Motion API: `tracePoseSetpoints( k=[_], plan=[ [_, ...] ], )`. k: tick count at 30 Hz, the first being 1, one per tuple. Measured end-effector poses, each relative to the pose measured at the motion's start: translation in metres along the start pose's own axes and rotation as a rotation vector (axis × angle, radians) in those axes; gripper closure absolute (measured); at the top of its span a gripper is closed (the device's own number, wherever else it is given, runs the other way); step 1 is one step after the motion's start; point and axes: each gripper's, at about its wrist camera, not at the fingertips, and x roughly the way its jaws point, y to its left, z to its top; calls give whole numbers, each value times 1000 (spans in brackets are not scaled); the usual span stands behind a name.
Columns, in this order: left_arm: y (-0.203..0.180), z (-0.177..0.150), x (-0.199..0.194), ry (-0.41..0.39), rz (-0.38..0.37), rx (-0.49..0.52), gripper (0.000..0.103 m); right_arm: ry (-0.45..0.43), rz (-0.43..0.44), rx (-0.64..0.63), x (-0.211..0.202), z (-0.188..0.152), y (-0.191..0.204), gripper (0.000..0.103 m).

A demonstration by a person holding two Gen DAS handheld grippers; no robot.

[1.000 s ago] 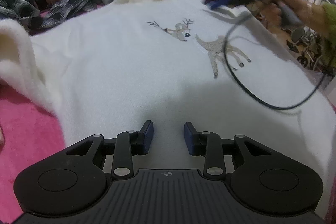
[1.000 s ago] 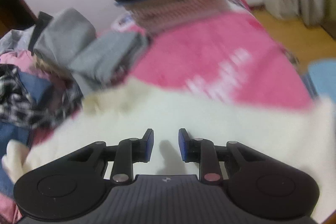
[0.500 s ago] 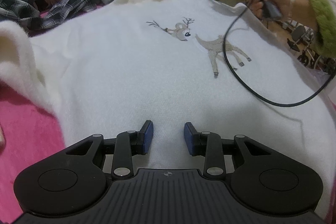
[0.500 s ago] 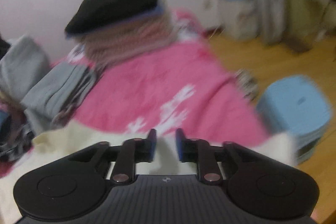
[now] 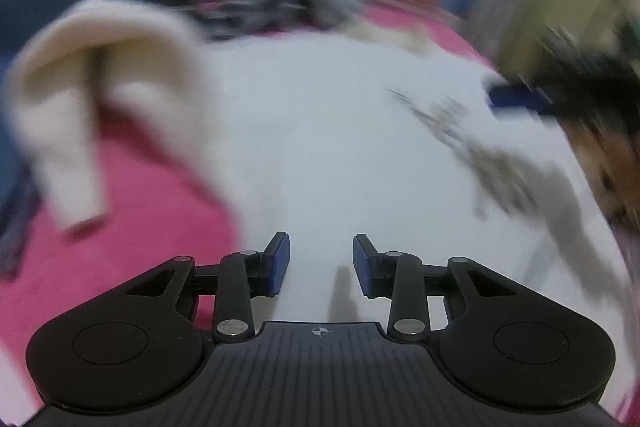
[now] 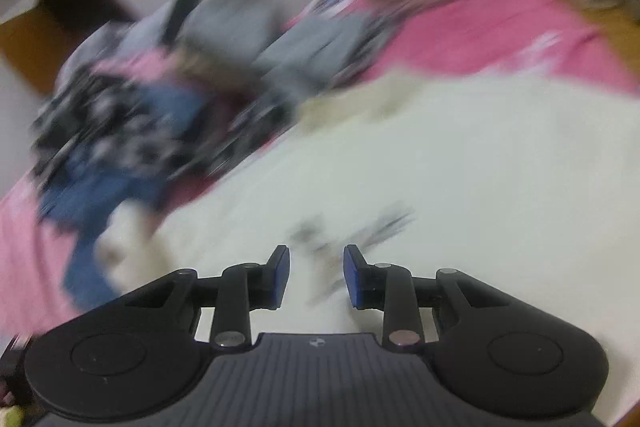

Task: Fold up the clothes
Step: 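Move the left tool to the sweater sleeve cuff and close on it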

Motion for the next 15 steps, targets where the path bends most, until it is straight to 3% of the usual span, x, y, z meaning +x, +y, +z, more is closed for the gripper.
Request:
tracePoseSetpoints(
  k=[3,5,7,10,15],
  plan=[
    [31,2,-16,-63,146,-127,66,76,79,-67,19,-18,40,72],
    [49,2,-26,-130,270,-170,51,123,116,-106,28,-29,63,71],
    [63,3,-30,-183,340,-191,47,155,142,-136,34,-40,80,71],
    [78,9,-22,-212,376,-194,46,187,155,-169,36,-52,97,71],
    [94,12,5,-184,389,-237,46,223,144,-167,31,-67,106,68]
  ],
)
